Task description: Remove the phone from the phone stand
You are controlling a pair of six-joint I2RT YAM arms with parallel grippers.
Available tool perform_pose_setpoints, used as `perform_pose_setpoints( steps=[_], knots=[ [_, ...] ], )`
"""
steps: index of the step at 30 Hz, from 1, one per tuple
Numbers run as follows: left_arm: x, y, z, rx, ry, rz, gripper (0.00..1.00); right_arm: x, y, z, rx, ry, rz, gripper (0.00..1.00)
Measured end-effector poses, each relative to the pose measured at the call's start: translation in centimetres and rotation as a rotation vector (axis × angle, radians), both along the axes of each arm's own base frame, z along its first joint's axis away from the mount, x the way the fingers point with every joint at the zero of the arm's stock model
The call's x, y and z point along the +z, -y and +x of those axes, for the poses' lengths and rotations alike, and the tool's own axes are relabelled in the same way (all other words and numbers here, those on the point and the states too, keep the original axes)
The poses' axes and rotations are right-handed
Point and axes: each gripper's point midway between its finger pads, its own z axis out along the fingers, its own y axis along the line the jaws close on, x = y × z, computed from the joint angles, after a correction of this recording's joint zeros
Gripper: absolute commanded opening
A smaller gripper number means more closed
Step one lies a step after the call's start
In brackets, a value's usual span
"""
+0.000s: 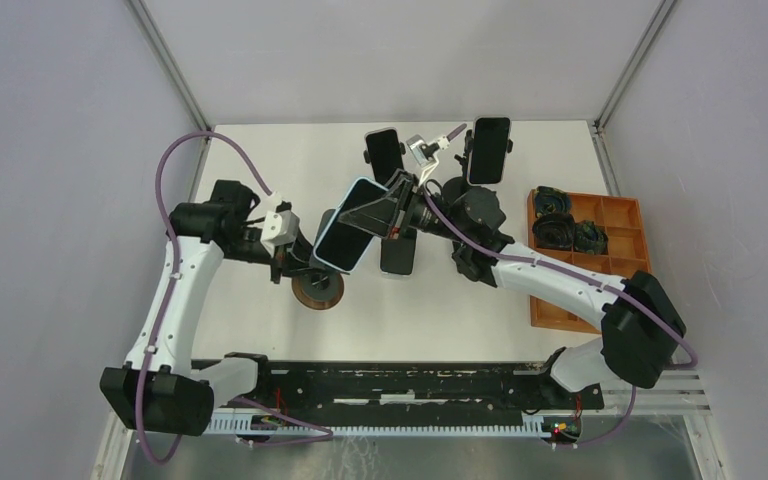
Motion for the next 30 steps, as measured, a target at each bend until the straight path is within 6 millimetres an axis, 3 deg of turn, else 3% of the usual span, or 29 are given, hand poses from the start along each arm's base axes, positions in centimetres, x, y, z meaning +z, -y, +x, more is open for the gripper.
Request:
perform_pose_setpoints(
  steps=[6,10,17,21,25,28,30],
  knots=[
    [-0.6,0.1,0.8,-0.005,-0.027,0.000,0.02,-0.7,1.3,1.0,-0.044,-0.030,-0.027,0.27],
    [-0.9,0.1,1.2,-0.007,-0.027,-0.002,0.02,-0.9,1.6,1.4,-0.054,-0.041,-0.033,0.15],
    [-1.4,-0.5,2.2,0.024,-0.048,0.004,0.02,-1.4,2.3,1.9,-0.072,-0.043,-0.070,0.05],
    [-2.9,-3.3,5.0,0.147,-0.082,0.047,0.02,-0.8,4.3,2.9,-0.126,-0.028,-0.089,0.05],
    [-4.7,-6.4,8.0,0.259,-0.145,0.075,0.02,2.5,6.7,2.1,-0.170,0.052,-0.036,0.00],
    [-5.3,-7.3,8.7,0.283,-0.163,0.083,0.02,3.3,6.5,1.1,-0.143,0.080,-0.030,0.00],
    [-5.1,-7.6,9.1,0.294,-0.152,0.088,0.02,2.3,5.6,0.9,-0.125,0.065,-0.060,0.00]
  ],
)
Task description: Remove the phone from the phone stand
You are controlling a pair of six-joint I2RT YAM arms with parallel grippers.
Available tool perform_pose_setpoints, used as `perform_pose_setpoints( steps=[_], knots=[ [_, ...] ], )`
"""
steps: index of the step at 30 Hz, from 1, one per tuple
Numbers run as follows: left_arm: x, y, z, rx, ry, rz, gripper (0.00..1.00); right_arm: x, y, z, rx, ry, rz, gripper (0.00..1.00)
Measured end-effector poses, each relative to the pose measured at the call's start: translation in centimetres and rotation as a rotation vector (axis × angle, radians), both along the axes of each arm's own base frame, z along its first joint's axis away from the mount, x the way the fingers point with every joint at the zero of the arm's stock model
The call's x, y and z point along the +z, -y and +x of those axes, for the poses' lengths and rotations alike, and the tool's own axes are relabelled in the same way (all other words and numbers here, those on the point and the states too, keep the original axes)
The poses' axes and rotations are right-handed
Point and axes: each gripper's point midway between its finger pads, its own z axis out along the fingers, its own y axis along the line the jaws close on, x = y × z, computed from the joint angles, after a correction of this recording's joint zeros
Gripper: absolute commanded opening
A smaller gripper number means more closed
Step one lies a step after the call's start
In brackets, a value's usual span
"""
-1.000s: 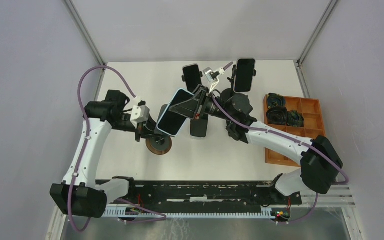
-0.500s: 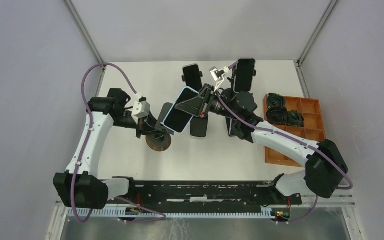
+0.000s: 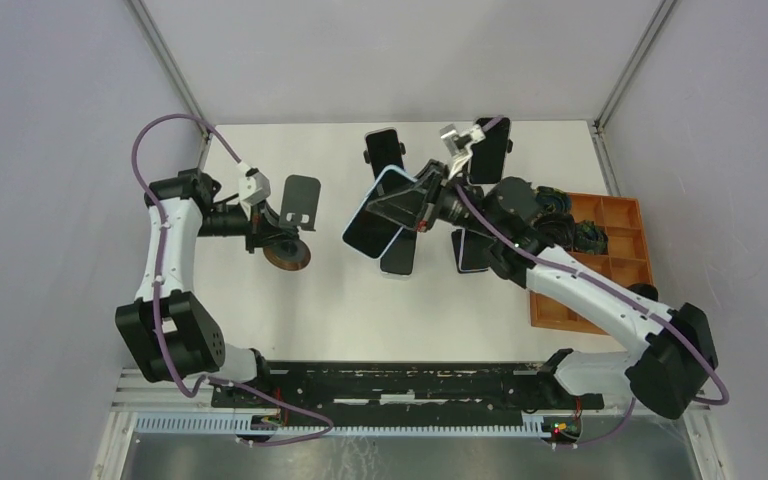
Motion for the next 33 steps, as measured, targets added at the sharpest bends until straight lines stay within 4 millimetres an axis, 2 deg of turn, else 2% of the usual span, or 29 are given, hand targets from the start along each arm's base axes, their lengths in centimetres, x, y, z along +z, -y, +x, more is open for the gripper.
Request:
perform_pose_setpoints(
  steps=[2,4,6,9,11,13,16,20,25,30,33],
  knots=[
    [0.7,-0.4,0.7,0.010,0.027,0.005,0.02,-2.3,-1.8,-0.1,0.020,-0.037,-0.059,0.00],
    [1.6,-0.6,1.2,0.016,0.060,0.005,0.02,-5.8,-4.3,-0.6,0.060,-0.096,-0.143,0.00],
    [2.8,-0.7,1.7,0.021,0.096,-0.001,0.02,-10.3,-6.9,-1.5,0.108,-0.167,-0.244,0.00],
    [4.2,-0.9,2.3,0.031,0.143,-0.006,0.02,-17.7,-9.7,-2.9,0.160,-0.280,-0.409,0.00],
    [4.9,-1.2,2.5,0.044,0.162,-0.014,0.02,-21.8,-11.1,-3.8,0.182,-0.341,-0.504,0.00],
    [5.2,-1.5,2.6,0.058,0.166,-0.020,0.02,-24.9,-12.6,-4.4,0.200,-0.380,-0.575,0.00],
    [5.3,-2.0,2.7,0.078,0.168,-0.026,0.02,-27.7,-15.2,-4.8,0.218,-0.411,-0.629,0.00],
    [5.4,-2.6,2.9,0.104,0.168,-0.029,0.02,-30.1,-18.2,-4.6,0.228,-0.437,-0.653,0.00],
    [5.3,-2.8,2.7,0.115,0.167,-0.030,0.02,-33.2,-19.3,-4.0,0.204,-0.486,-0.688,0.02],
    [5.1,-2.6,2.1,0.115,0.161,-0.032,0.02,-35.8,-19.0,-3.6,0.174,-0.540,-0.731,0.31],
    [4.8,-2.5,1.9,0.115,0.151,-0.039,0.02,-36.1,-18.8,-3.2,0.149,-0.549,-0.738,0.58]
  ],
)
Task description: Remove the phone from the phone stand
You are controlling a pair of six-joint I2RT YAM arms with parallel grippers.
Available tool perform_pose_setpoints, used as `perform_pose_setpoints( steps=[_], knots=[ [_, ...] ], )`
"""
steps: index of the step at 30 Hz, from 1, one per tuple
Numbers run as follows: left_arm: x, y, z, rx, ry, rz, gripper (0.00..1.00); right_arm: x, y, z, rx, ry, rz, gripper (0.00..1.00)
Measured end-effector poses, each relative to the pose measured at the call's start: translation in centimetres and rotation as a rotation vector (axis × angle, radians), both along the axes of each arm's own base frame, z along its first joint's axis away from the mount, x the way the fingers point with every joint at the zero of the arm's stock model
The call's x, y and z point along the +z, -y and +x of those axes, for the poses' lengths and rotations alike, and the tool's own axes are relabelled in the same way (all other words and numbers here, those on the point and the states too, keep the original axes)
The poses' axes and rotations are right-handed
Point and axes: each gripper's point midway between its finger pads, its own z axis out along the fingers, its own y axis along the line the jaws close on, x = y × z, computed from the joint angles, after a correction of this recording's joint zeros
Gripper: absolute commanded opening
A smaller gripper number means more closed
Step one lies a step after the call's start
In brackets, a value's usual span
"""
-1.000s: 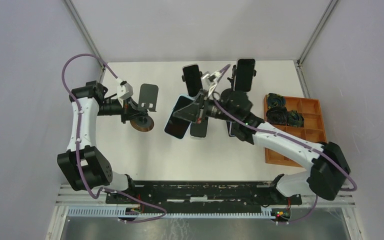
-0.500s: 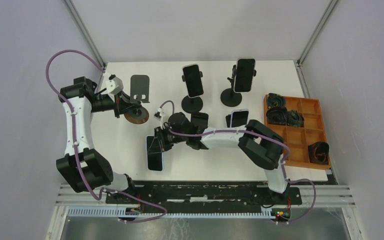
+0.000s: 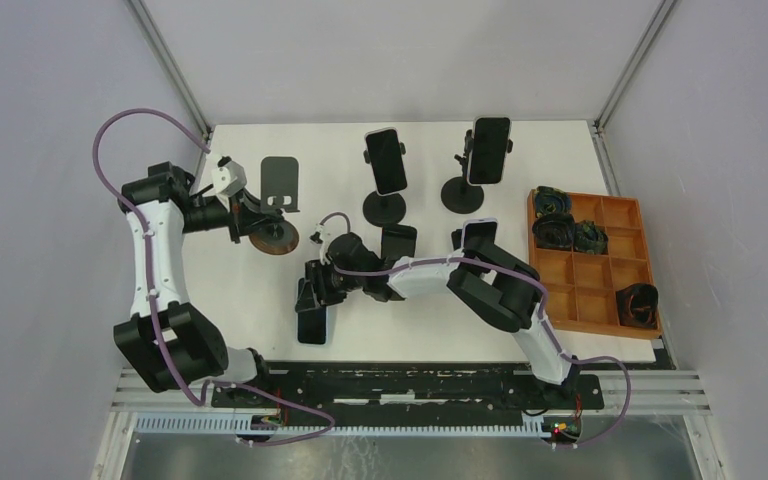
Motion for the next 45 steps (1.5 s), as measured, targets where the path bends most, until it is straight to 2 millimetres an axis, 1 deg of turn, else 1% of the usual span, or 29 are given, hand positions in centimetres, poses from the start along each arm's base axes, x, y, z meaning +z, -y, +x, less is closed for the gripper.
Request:
perform_pose_setpoints(
  steps=[1,3,5,6,11,12,14,17,18,20,21,25,30,32,34,35,37,40,41,43,44,45],
  knots=[
    [-0.2,0.0,-0.1,0.000,-0.005,-0.002,0.02,-0.2,0.1,0.1,-0.009,0.001,-0.009,0.68],
    [-0.4,0.1,-0.2,-0.001,-0.014,-0.006,0.02,-0.6,0.4,0.5,-0.027,0.011,-0.032,0.82],
    [-0.7,0.1,-0.3,-0.002,-0.019,-0.008,0.02,-0.9,0.6,1.0,-0.049,0.016,-0.047,0.92],
    [-0.8,0.1,-0.3,-0.003,-0.021,-0.008,0.02,-0.6,0.7,1.4,-0.059,0.033,-0.045,0.97],
    [-0.9,0.2,-0.5,-0.004,-0.018,-0.007,0.02,0.9,2.0,3.0,-0.120,0.106,-0.089,0.98],
    [-0.9,0.2,-0.5,-0.004,-0.016,-0.006,0.02,1.3,2.4,3.4,-0.132,0.121,-0.098,0.98],
    [-0.9,0.2,-0.5,-0.004,-0.014,-0.006,0.02,2.8,3.0,4.2,-0.150,0.166,-0.101,0.98],
    [-0.8,0.2,-0.5,-0.005,-0.011,-0.011,0.02,5.6,3.7,5.1,-0.166,0.227,-0.079,0.98],
    [-0.7,0.3,-0.5,-0.005,-0.010,-0.014,0.02,6.8,3.9,5.4,-0.170,0.251,-0.065,0.98],
    [-0.6,0.4,-0.5,-0.006,-0.008,-0.022,0.02,10.0,4.6,6.2,-0.187,0.304,-0.025,0.98],
    [-0.6,0.4,-0.5,-0.007,-0.008,-0.023,0.02,11.5,4.8,6.3,-0.190,0.327,-0.003,0.98],
    [-0.5,0.4,-0.5,-0.008,-0.006,-0.028,0.02,16.9,6.4,7.5,-0.216,0.400,0.086,0.98],
    [-0.5,0.9,-0.7,-0.022,-0.007,-0.031,0.02,23.8,8.3,8.8,-0.213,0.468,0.263,0.98],
    [-0.5,1.3,-1.0,-0.036,-0.007,-0.032,0.02,26.1,8.9,9.1,-0.202,0.490,0.339,0.98],
    [-0.5,1.9,-1.4,-0.057,-0.007,-0.035,0.02,27.6,9.1,9.2,-0.186,0.503,0.396,0.98],
    [-0.5,2.3,-1.7,-0.072,-0.005,-0.036,0.02,28.1,9.0,9.0,-0.172,0.503,0.419,0.96],
    [-0.5,3.3,-2.3,-0.105,-0.001,-0.034,0.02,28.4,8.6,8.4,-0.136,0.487,0.444,0.91],
    [-0.2,4.8,-3.5,-0.163,0.013,-0.028,0.02,28.9,7.7,7.9,-0.092,0.462,0.484,0.80],
    [-0.2,5.2,-3.9,-0.183,0.019,-0.023,0.02,29.0,7.5,7.7,-0.078,0.454,0.499,0.73],
    [0.0,6.0,-4.7,-0.215,0.031,-0.014,0.02,29.0,7.2,7.3,-0.058,0.430,0.521,0.51],
    [0.1,6.2,-4.9,-0.225,0.035,-0.011,0.04,29.3,7.2,7.1,-0.051,0.423,0.540,0.36],
    [0.1,6.3,-5.0,-0.232,0.038,-0.008,0.10,29.4,7.2,6.8,-0.043,0.419,0.556,0.24]
  ],
)
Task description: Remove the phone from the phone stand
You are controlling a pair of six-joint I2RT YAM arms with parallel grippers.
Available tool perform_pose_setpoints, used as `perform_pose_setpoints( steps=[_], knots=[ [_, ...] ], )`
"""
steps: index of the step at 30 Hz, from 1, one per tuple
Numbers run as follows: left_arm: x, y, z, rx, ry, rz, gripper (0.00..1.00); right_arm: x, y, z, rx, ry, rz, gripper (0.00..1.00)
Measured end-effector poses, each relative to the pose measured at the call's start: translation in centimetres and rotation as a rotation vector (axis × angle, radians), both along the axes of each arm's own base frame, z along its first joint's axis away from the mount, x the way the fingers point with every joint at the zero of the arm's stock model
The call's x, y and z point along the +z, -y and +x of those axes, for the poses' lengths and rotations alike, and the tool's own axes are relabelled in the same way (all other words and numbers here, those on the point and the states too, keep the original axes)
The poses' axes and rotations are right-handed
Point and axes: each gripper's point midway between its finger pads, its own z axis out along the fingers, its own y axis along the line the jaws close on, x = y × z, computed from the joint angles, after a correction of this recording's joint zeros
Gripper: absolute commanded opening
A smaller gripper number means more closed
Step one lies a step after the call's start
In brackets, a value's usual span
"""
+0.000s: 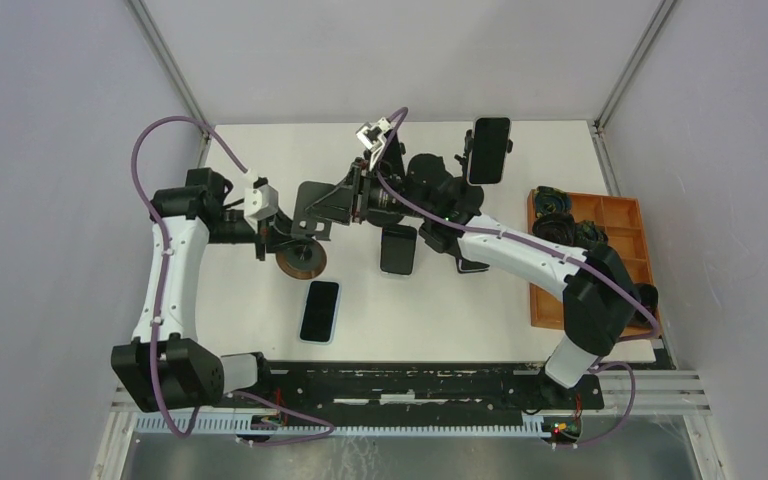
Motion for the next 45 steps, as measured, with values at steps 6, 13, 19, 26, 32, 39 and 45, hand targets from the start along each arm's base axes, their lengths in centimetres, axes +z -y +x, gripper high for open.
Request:
perform_pose_setpoints(
  steps=[6,13,19,26,32,39,45],
  knots=[
    [-0.6,0.0,0.3,0.000,-0.054,0.003,0.72,0.7,0.7,-1.0,0.044,0.033,0.040,0.00],
    [-1.5,-0.2,0.5,0.002,-0.086,0.043,0.79,-2.2,1.0,-0.2,0.009,0.075,-0.071,0.00],
    [-0.2,-0.1,0.7,0.000,-0.050,0.048,0.75,-3.7,1.1,-0.3,0.016,0.129,-0.126,0.00],
    [1.2,0.2,1.6,-0.005,-0.042,0.045,0.56,-4.8,0.8,-1.3,0.045,0.213,-0.168,0.00],
    [0.8,0.5,2.0,-0.012,-0.112,0.044,0.34,-5.5,0.6,-1.9,0.062,0.271,-0.200,0.00],
    [0.7,0.5,1.6,-0.007,-0.153,0.057,0.26,-5.9,0.7,-1.9,0.067,0.324,-0.218,0.00],
    [1.1,0.6,1.8,-0.007,-0.135,0.058,0.46,-6.3,0.6,-2.6,0.093,0.321,-0.224,0.00]
  ],
)
